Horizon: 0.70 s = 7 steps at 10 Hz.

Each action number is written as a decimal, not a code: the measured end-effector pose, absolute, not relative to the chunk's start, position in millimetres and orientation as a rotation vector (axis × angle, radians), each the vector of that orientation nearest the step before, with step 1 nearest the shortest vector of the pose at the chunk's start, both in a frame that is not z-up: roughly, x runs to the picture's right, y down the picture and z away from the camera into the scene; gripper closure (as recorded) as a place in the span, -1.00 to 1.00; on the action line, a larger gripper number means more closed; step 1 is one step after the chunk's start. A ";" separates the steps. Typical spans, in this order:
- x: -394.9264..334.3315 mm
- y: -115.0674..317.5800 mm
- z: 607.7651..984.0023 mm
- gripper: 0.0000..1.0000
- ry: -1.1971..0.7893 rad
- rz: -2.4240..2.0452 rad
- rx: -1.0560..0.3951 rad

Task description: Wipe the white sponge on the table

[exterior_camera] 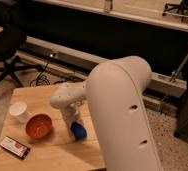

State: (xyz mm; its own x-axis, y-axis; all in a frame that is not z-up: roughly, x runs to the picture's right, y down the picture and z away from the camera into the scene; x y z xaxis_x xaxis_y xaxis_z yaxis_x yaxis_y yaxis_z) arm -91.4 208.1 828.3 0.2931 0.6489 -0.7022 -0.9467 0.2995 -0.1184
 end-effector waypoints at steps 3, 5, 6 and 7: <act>-62.8 211.8 831.7 -0.09 0.633 1.190 -0.587; -44.5 216.3 829.7 -0.09 0.651 1.210 -0.581; -34.7 218.0 826.5 -0.09 0.658 1.220 -0.573; -27.0 220.3 823.7 -0.09 0.665 1.227 -0.569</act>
